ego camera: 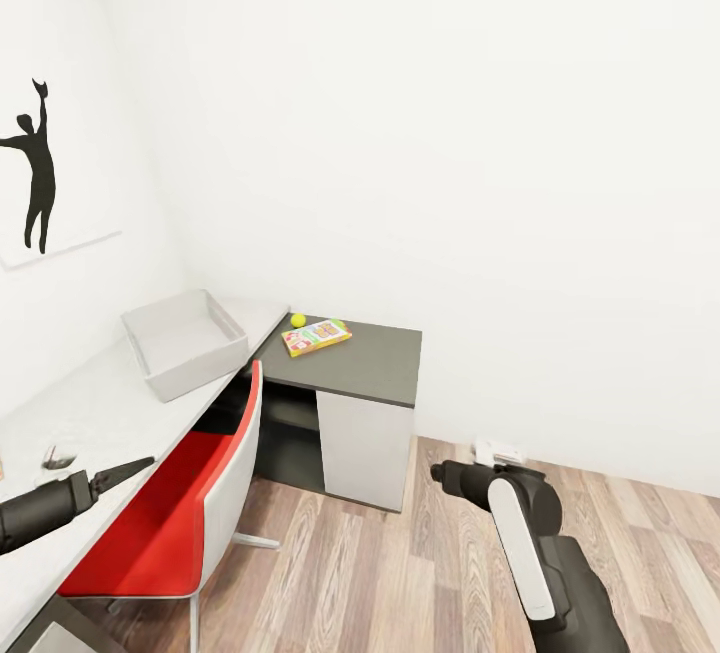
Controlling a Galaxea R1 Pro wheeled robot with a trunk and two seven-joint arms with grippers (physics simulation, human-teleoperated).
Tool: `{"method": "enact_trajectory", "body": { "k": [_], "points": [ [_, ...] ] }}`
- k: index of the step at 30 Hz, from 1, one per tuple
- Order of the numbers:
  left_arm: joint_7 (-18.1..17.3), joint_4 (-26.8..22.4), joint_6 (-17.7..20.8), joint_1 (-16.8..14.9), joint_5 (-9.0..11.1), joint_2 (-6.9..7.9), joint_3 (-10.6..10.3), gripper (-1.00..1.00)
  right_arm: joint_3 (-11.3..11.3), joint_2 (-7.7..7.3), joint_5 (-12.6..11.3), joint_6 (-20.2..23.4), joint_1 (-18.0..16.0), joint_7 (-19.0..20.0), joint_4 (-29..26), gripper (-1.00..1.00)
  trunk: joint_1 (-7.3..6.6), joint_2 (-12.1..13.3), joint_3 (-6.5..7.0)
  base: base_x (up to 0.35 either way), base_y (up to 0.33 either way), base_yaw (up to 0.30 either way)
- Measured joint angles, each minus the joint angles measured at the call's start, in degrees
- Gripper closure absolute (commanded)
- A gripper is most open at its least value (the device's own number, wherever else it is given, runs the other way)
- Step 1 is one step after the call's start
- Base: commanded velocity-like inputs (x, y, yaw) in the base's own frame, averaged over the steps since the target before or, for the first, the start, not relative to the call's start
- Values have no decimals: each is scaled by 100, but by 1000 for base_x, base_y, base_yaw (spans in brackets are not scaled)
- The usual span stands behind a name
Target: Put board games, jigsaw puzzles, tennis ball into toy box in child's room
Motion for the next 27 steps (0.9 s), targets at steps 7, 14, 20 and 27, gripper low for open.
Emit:
{"method": "enact_trajectory", "body": {
  "k": [7,14,20,27],
  "points": [
    [25,3,-25,0,-39,-2,154,-100,152,42,-296,8,27,309,-36,-100,-1,-1,0,56,-49,0],
    [32,4,-31,1,-42,-22,235,-100,119,20,-330,8,50,442,-57,-100,-2,0,0,191,-201,0],
    [35,5,-31,0,-49,-23,244,-100,154,30,-332,8,60,453,-57,-100,-2,-1,0,219,-222,0],
    [37,4,-31,1,-50,-24,249,-100,160,38,-333,8,63,455,-53,-100,-2,0,0,222,-224,0]
  ]
}}
